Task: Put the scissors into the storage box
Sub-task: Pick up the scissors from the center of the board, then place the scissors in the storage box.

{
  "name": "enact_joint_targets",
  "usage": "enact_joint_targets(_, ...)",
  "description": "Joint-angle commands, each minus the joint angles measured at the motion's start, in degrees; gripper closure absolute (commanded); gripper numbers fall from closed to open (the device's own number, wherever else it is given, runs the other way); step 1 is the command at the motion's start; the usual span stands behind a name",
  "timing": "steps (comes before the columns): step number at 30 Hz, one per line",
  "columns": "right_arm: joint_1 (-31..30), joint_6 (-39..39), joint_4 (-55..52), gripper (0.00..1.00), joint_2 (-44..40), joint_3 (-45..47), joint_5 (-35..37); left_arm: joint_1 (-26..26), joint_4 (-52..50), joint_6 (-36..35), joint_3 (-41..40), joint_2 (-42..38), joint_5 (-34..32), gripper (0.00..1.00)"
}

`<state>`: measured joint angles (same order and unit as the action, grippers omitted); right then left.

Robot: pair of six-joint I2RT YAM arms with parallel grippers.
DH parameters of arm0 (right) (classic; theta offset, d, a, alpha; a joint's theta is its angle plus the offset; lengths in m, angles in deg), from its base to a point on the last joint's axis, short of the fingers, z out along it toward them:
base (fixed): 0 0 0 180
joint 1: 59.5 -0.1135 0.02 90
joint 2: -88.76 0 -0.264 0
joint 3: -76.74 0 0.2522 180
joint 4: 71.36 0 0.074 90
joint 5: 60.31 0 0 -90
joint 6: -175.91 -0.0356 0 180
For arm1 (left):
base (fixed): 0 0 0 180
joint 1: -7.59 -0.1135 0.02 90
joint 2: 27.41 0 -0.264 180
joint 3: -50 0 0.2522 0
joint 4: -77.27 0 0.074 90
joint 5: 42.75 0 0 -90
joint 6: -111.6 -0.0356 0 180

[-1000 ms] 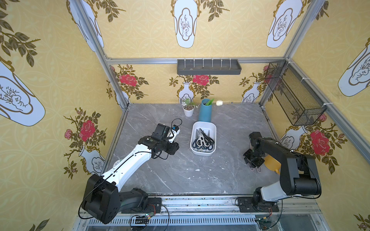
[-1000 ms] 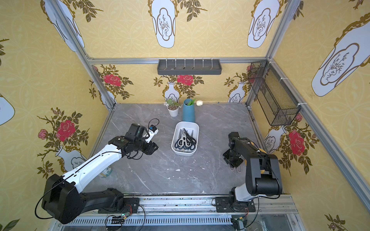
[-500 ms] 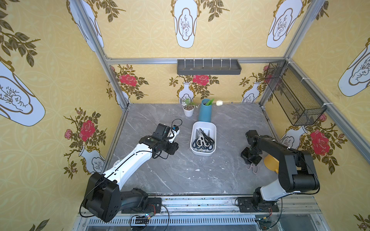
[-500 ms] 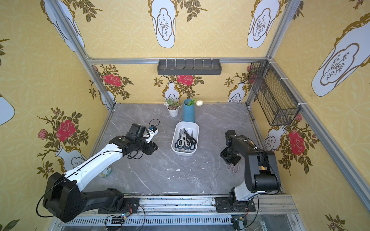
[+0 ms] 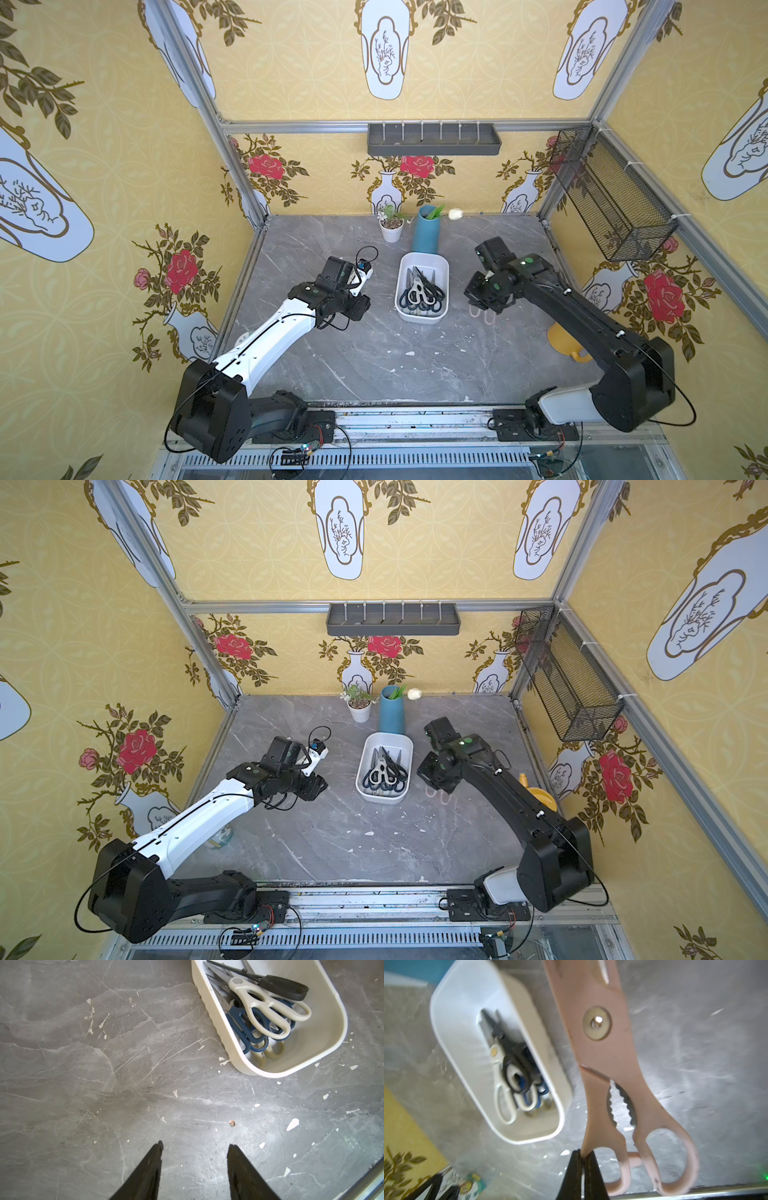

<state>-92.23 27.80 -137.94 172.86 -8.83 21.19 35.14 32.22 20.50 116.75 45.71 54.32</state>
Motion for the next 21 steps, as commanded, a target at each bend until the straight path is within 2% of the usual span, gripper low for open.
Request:
enact_joint_targets(1, -4.88, -3.23, 4.71, 1.0, 7.45, -6.65, -5.23, 0.01, 1.22, -0.72, -0.65, -0.66, -0.33, 0.44)
enact_joint_targets(5, -8.99, -0.74, 3.79, 1.0, 19.19, -17.79, -5.19, -0.02, 1.36, -1.61, -1.14, -1.62, -0.99, 0.44)
enact_joint_targets(8, -9.61, 0.01, 4.9, 1.0, 25.03, -22.29, -5.87, 0.03, 1.3, -1.64, -1.38, -2.16, -1.39, 0.44)
enact_joint_targets(12, -10.41, 0.52, 5.26, 1.0, 31.19, -26.4, -6.37, 0.02, 1.67, -1.62, -2.01, -3.15, -1.53, 0.44)
enact_joint_targets(18, -10.74, 0.69, 5.91, 1.0, 36.09, -28.51, -6.85, 0.02, 2.11, -1.97, -2.19, -4.32, -1.82, 0.44)
enact_joint_targets(19, -10.82, 0.83, 5.35, 0.95, 36.73, -29.25, -6.57, 0.0, 2.11, -1.97, -2.37, -4.39, -1.73, 0.44)
enact_joint_targets(21, -11.04, 1.41, 3.78, 0.74, 37.08, -31.18, -5.24, -0.02, 2.03, -1.92, -2.37, -4.54, -1.56, 0.44)
